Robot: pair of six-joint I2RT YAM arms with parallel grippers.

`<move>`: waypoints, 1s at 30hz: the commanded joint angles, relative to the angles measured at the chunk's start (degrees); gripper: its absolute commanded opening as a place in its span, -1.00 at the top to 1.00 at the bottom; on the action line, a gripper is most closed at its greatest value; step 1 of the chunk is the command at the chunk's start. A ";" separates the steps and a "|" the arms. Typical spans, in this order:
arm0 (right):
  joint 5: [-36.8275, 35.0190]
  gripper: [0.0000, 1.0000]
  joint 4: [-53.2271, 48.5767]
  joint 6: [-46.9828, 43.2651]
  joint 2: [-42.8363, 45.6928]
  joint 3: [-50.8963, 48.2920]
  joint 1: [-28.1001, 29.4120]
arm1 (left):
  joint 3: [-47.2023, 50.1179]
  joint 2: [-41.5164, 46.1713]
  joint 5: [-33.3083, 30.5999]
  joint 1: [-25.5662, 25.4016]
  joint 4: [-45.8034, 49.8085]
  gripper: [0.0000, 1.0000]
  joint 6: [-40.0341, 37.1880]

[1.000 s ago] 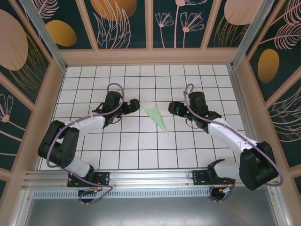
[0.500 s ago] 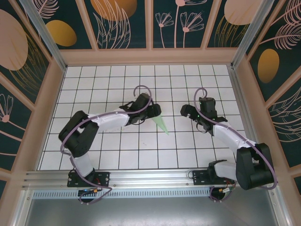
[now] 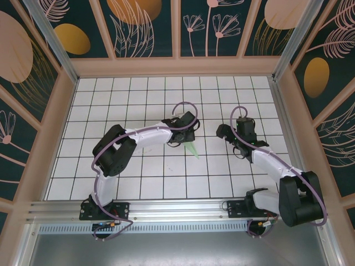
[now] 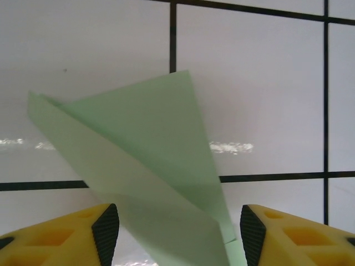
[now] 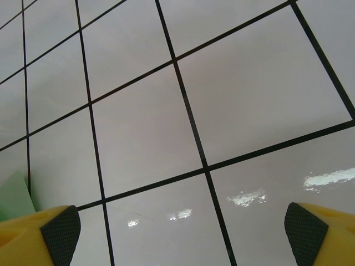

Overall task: Fold a paper plane with a square sheet of paper (pick it up from the middle)
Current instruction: Move a paper plane to the center of the table.

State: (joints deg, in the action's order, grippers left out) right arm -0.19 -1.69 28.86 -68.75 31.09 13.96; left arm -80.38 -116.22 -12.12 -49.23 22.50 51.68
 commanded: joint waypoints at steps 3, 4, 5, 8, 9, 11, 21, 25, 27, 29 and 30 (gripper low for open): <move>-0.95 -0.92 1.69 0.67 1.16 -0.95 -0.31 | 1.39 2.25 -1.33 -0.19 2.02 -0.17 2.72; -0.95 -0.91 1.72 0.66 1.16 -0.95 -0.19 | 2.21 2.79 -1.12 -0.20 1.43 -0.16 3.06; -0.88 -0.90 1.75 0.70 1.15 -0.99 -0.26 | 3.02 3.28 -0.78 -0.23 0.86 -0.14 3.44; -0.96 -0.89 1.55 0.78 1.19 -0.88 -0.21 | 5.70 4.61 0.09 -0.25 -0.78 -0.08 4.93; -0.93 -0.89 1.52 0.76 1.21 -0.86 -0.27 | 6.81 5.23 0.25 -0.20 -1.73 -0.05 5.58; 0.17 -0.88 1.58 0.83 1.25 -0.86 -0.23 | 8.51 6.37 0.51 -0.23 -2.93 -0.02 6.53; 2.59 -0.85 2.49 1.42 1.18 -1.30 -0.19 | 15.06 10.74 -0.81 -0.24 -5.21 0.13 8.99; 3.42 -0.84 2.97 1.64 0.76 -1.53 -0.19 | 14.56 10.24 -1.66 -0.20 -1.72 0.17 7.18; 3.85 -0.84 3.30 1.77 0.55 -1.58 -0.20 | 14.50 10.47 -2.05 -0.24 -1.00 0.22 6.94; 4.14 -0.83 3.56 1.90 0.16 -1.56 -0.16 | 14.63 10.88 -2.46 -0.22 -0.62 0.30 6.89; 4.23 -0.83 3.61 1.90 -0.10 -1.56 -0.16 | 14.64 11.06 -2.62 -0.23 -0.49 0.34 6.77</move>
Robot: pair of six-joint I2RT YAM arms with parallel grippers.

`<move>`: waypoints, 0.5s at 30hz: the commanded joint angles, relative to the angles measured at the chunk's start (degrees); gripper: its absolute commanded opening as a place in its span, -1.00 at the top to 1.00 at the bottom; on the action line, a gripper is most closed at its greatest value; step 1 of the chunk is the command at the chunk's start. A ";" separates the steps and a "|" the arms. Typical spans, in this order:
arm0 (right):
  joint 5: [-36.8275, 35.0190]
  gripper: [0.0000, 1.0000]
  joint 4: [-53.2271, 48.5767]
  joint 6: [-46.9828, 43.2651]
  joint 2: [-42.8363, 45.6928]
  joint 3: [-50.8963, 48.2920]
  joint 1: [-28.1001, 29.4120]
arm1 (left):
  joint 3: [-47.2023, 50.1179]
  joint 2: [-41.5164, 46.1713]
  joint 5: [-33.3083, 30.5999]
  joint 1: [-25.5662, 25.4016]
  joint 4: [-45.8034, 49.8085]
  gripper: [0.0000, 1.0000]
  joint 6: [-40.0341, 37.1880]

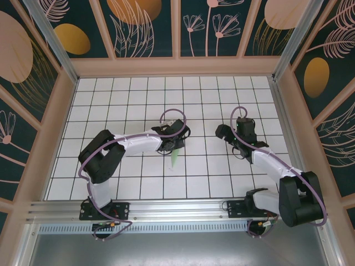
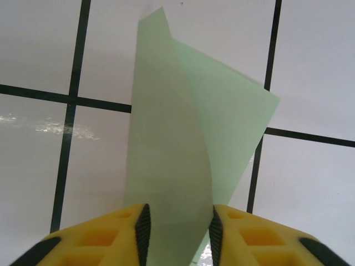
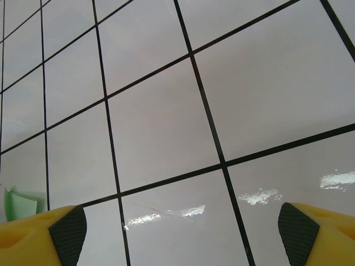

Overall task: Fold a paper plane with a square sheet of paper (pick it up from the middle)
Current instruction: Move a paper plane to the center of the table.

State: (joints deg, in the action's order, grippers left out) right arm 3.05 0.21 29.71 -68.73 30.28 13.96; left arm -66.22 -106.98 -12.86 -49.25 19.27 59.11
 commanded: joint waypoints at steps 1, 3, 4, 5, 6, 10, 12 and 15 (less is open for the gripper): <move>1.15 -0.83 1.79 1.05 -0.33 -0.75 -0.15 | 0.24 2.01 -2.42 -0.23 3.22 0.38 -0.83; 1.41 -0.83 1.81 1.20 -0.70 -0.66 -0.09 | -0.46 2.29 -3.44 -0.23 4.61 0.42 -1.64; 1.75 -0.82 1.90 1.22 -0.80 -0.61 -0.11 | -0.82 2.35 -4.22 -0.15 5.40 0.44 -2.16; 1.95 -0.82 1.83 1.14 -0.80 -0.58 -0.10 | -1.09 2.30 -4.79 -0.23 6.04 0.46 -2.73; 2.06 -0.81 1.77 1.14 -0.72 -0.55 -0.11 | -1.55 2.30 -5.17 -0.16 6.45 0.50 -3.58; 1.78 -0.82 2.02 1.22 -0.70 -0.72 -0.04 | -3.40 1.81 -6.60 -0.18 8.62 0.66 -6.31; 1.78 -0.81 2.08 1.22 -0.97 -0.67 -0.07 | -4.29 1.60 -7.06 -0.17 9.38 0.77 -7.50; 1.61 -0.82 1.98 1.14 -1.33 -0.66 -0.07 | -5.54 1.84 -7.56 -0.14 9.95 1.00 -8.79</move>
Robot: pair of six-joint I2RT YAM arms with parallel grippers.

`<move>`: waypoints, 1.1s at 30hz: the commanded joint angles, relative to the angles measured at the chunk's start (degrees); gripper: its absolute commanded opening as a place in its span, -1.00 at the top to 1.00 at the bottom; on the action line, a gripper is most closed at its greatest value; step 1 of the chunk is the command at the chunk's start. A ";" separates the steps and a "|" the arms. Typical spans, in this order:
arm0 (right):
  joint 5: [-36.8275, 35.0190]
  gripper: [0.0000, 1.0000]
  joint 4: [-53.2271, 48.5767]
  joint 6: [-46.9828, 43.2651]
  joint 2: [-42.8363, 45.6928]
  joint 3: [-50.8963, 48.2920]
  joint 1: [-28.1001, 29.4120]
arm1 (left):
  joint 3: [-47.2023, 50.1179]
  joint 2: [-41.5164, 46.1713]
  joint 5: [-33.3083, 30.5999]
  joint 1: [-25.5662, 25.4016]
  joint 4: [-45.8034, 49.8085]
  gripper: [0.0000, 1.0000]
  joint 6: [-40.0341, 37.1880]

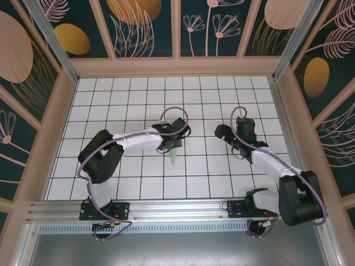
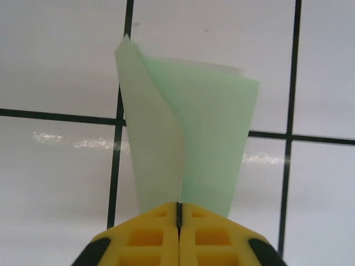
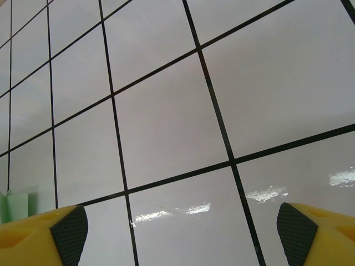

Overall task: Fold a paper plane with a square sheet of paper (pick it up from the middle)
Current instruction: Move a paper plane to the center of the table.

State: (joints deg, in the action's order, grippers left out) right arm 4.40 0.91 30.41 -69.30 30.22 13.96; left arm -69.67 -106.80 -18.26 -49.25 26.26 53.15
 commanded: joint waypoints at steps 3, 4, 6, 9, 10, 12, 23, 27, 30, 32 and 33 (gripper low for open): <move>-0.01 -0.82 1.24 0.48 -0.51 -0.62 -0.07 | -3.33 2.69 -1.48 -0.16 2.39 1.00 -4.09; -0.06 -0.82 1.15 0.52 -0.46 -0.62 -0.04 | -3.45 3.18 -0.91 -0.14 1.67 1.00 -4.51; -0.02 -0.82 1.14 0.51 -0.10 -0.69 -0.07 | -2.84 4.86 1.02 -0.13 -1.70 1.00 -5.49; 0.51 -0.82 1.49 0.36 1.22 -1.02 -0.05 | -0.32 7.70 5.54 -0.14 -9.49 1.00 -7.13; 0.61 -0.82 1.79 0.30 1.79 -1.27 -0.04 | 0.47 8.25 7.02 -0.14 -11.96 1.00 -7.73; 0.91 -0.82 2.55 0.07 3.23 -1.97 -0.11 | 1.82 10.00 9.38 -0.05 -16.72 1.00 -9.26; 4.08 -0.80 5.30 -0.68 6.57 -3.59 -0.39 | 7.28 4.03 23.68 2.01 -42.43 1.00 -4.26; 7.17 -0.69 4.93 -1.49 7.53 -3.08 -0.36 | 9.24 0.49 26.73 3.10 -50.45 1.00 -0.56; 11.05 -0.48 4.74 -1.63 7.49 -2.88 -0.41 | 11.62 -1.65 28.26 3.84 -56.86 1.00 2.69; 13.69 -0.39 4.68 -1.26 7.03 -2.96 -0.27 | 13.20 -2.76 28.80 4.33 -60.68 1.00 4.59; 14.82 -0.36 4.63 -1.04 6.76 -3.01 -0.03 | 13.58 -3.11 28.73 4.50 -61.77 1.00 5.27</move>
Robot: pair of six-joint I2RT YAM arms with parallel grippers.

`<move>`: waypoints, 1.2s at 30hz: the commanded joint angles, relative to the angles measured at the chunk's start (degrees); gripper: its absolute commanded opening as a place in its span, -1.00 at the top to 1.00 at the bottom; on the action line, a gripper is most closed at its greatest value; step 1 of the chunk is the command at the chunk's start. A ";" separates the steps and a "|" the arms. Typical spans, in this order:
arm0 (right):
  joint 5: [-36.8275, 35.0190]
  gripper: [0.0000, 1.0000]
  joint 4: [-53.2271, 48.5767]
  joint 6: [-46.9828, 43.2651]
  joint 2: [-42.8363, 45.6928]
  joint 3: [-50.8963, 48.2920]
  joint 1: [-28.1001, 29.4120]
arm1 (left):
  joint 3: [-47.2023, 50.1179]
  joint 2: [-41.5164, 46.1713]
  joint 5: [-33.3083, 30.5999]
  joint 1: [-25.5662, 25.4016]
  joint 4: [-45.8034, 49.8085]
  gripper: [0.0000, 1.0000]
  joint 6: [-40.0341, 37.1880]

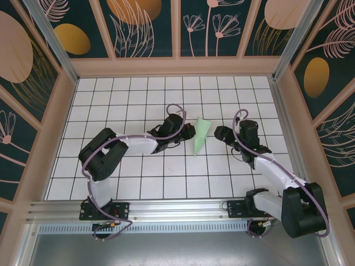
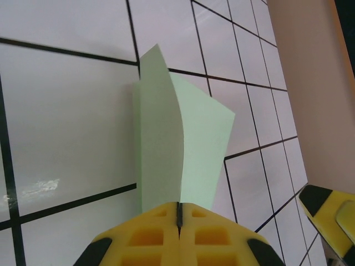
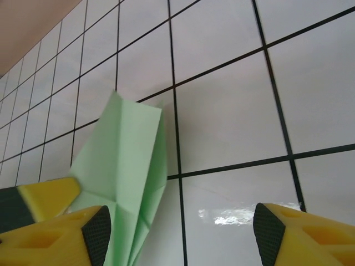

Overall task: Fold a paper plane with a square sheet of paper (pick it up from the middle)
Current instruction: Move a paper plane to the center of the table.

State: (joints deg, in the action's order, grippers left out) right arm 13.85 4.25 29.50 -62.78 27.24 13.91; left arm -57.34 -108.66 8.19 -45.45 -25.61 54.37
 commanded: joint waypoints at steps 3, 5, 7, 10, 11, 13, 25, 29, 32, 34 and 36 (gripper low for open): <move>7.21 -0.24 1.00 0.91 -1.45 0.26 1.65 | 4.13 -1.90 1.75 1.59 -11.58 1.00 5.74; 7.39 -0.17 1.63 1.47 -2.53 0.81 3.73 | 5.93 -1.99 1.33 2.11 -12.69 1.00 6.59; 6.30 -0.15 2.14 2.19 -3.80 1.67 5.85 | 7.22 -2.03 1.22 2.52 -13.31 1.00 7.15; 5.20 -0.03 2.90 2.92 -7.00 3.76 8.64 | 8.53 -1.99 0.46 2.65 -13.21 1.00 7.25; 5.04 0.01 3.14 3.09 -8.05 4.48 9.53 | 9.02 -1.98 0.20 2.70 -13.24 1.00 7.27; 4.24 0.08 3.60 3.34 -10.36 6.18 11.17 | 9.64 -1.90 -0.54 2.74 -12.73 1.00 7.33; 2.84 0.18 4.93 4.95 -21.57 13.34 17.07 | 11.87 -1.55 -1.18 3.30 -12.97 1.00 7.60; 3.60 0.18 5.52 4.96 -23.09 14.00 18.42 | 11.90 -1.64 -0.89 3.35 -12.98 1.00 7.51; 3.04 0.18 4.83 5.04 -24.23 14.60 18.59 | 11.78 -1.88 -0.72 3.43 -12.80 1.00 7.51; 2.73 0.17 4.73 5.13 -25.02 14.73 18.54 | 11.87 -2.01 -0.71 3.46 -12.63 1.00 7.66; 2.12 0.17 4.36 5.31 -25.76 14.92 18.53 | 11.97 -2.15 -0.87 3.44 -12.50 1.00 7.89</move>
State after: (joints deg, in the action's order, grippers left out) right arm 17.30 8.01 33.67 -87.37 40.58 32.25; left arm -45.89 -110.02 7.27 -42.41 -36.88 61.45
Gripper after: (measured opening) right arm 0.418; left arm 0.062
